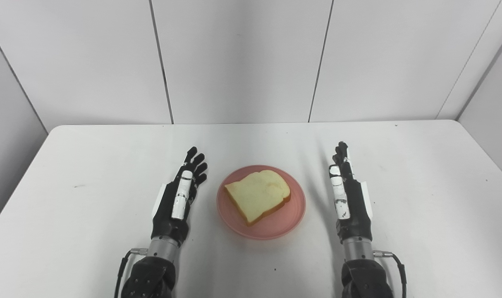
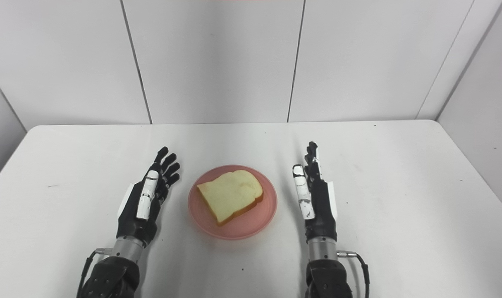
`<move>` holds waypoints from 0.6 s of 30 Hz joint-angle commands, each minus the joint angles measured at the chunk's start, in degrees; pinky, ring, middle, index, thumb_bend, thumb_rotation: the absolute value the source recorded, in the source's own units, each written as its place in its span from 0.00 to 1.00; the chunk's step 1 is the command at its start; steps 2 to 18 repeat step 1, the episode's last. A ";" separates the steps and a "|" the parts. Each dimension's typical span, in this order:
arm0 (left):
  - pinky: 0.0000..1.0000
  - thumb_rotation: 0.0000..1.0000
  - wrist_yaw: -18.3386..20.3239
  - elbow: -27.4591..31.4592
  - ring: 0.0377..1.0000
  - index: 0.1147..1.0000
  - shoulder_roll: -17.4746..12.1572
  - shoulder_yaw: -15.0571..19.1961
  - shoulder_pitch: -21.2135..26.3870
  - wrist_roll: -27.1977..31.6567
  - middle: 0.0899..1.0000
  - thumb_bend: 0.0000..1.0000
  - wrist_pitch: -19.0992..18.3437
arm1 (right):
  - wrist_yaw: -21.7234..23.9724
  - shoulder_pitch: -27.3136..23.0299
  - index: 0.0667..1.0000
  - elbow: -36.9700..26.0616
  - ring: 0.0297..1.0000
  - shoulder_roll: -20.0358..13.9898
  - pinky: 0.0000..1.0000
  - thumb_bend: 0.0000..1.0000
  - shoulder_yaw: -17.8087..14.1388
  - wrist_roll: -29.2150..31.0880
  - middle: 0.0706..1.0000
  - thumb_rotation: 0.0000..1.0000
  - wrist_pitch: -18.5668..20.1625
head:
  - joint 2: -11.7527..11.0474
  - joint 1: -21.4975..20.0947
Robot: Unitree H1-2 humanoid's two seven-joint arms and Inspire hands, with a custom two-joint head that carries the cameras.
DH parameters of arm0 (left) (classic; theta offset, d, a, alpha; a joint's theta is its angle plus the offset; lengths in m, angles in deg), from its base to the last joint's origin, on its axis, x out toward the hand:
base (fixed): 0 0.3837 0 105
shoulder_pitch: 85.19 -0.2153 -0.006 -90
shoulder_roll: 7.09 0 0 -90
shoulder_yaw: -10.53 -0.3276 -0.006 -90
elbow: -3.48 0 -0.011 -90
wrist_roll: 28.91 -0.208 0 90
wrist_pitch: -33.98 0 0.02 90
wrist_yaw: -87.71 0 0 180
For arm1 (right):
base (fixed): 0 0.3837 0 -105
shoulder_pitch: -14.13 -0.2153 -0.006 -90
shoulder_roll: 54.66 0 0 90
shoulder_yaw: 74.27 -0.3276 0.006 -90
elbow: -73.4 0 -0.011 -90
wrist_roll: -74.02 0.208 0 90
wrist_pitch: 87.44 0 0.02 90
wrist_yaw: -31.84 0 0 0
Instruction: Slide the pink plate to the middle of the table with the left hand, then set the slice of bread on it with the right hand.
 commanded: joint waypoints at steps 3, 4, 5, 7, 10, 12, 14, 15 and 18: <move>0.94 1.00 0.21 1.38 0.93 0.93 0.16 0.01 1.25 -0.16 0.95 0.42 2.02 | -0.50 -0.85 1.00 -2.00 1.00 -0.08 0.99 0.68 0.68 -0.27 1.00 1.00 -1.56 | 0.09 0.35; 0.94 1.00 0.21 1.38 0.93 0.93 0.16 0.01 1.25 -0.16 0.95 0.42 2.02 | -0.50 -0.85 1.00 -2.00 1.00 -0.08 0.99 0.68 0.68 -0.27 1.00 1.00 -1.56 | 0.09 0.35; 0.94 1.00 0.21 1.38 0.93 0.93 0.16 0.01 1.25 -0.16 0.95 0.42 2.02 | -0.50 -0.85 1.00 -2.00 1.00 -0.08 0.99 0.68 0.68 -0.27 1.00 1.00 -1.56 | 0.09 0.35; 0.94 1.00 0.21 1.38 0.93 0.93 0.16 0.01 1.25 -0.16 0.95 0.42 2.02 | -0.50 -0.85 1.00 -2.00 1.00 -0.08 0.99 0.68 0.68 -0.27 1.00 1.00 -1.56 | 0.09 0.35; 0.94 1.00 0.21 1.38 0.93 0.93 0.16 0.01 1.25 -0.16 0.95 0.42 2.02 | -0.50 -0.85 1.00 -2.00 1.00 -0.08 0.99 0.68 0.68 -0.27 1.00 1.00 -1.56 | 0.09 0.35; 0.94 1.00 0.21 1.38 0.93 0.93 0.16 0.01 1.25 -0.16 0.95 0.42 2.02 | -0.50 -0.85 1.00 -2.00 1.00 -0.08 0.99 0.68 0.68 -0.27 1.00 1.00 -1.56 | 0.09 0.35; 0.94 1.00 0.21 1.38 0.93 0.93 0.16 0.01 1.25 -0.16 0.95 0.42 2.02 | -0.50 -0.85 1.00 -2.00 1.00 -0.08 0.99 0.68 0.68 -0.27 1.00 1.00 -1.56 | 0.09 0.35; 0.94 1.00 0.21 1.38 0.93 0.93 0.16 0.01 1.25 -0.16 0.95 0.42 2.02 | -0.50 -0.85 1.00 -2.00 1.00 -0.08 0.99 0.68 0.68 -0.27 1.00 1.00 -1.56 | 0.09 0.35; 0.94 1.00 0.21 1.38 0.93 0.93 0.16 0.01 1.25 -0.16 0.95 0.42 2.02 | -0.50 -0.85 1.00 -2.00 1.00 -0.08 0.99 0.68 0.68 -0.27 1.00 1.00 -1.56 | 0.09 0.35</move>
